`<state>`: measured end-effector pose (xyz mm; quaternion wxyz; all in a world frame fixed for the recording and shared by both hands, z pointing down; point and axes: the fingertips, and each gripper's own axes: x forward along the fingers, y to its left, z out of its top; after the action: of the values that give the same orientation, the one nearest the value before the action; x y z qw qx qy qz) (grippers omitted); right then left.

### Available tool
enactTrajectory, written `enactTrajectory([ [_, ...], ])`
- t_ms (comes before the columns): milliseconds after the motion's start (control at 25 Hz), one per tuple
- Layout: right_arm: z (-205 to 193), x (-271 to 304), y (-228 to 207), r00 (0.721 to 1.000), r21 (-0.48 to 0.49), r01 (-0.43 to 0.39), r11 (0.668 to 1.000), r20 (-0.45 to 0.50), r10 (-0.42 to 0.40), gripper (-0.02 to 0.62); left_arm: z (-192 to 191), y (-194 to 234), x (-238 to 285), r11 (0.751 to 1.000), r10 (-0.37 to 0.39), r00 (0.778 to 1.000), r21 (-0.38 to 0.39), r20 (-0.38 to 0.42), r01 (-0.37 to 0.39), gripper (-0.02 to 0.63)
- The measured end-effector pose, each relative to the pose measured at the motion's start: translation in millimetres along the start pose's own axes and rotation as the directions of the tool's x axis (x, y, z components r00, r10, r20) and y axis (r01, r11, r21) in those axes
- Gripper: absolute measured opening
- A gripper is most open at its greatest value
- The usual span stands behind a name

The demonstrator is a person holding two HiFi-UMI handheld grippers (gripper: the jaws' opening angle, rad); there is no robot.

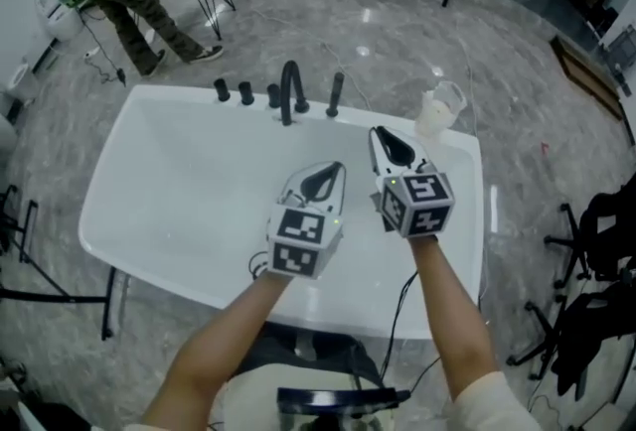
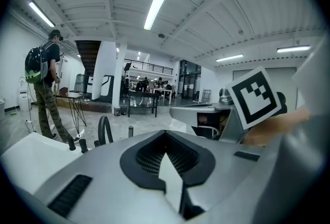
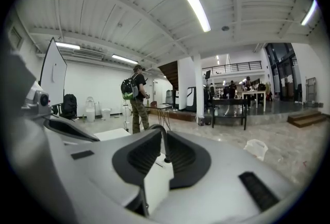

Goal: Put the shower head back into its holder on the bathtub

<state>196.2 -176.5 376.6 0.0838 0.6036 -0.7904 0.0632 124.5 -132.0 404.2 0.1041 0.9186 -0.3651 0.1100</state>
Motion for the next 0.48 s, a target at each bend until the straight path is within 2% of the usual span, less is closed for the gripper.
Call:
enactTrajectory([
  [160,14,-43,4,0.999,0.025,-0.021,0.999,0.037,0.020,0.012,2,-22,-20,1.000,0.025,1.000,-0.008,-0.005,-0.025,0.005],
  [480,15,-105,32,0.995,0.021,-0.059,0.998,0.082,0.057,0.006,-2,-53,-62,0.999,0.044,0.999,-0.025,0.020,-0.043,0.005],
])
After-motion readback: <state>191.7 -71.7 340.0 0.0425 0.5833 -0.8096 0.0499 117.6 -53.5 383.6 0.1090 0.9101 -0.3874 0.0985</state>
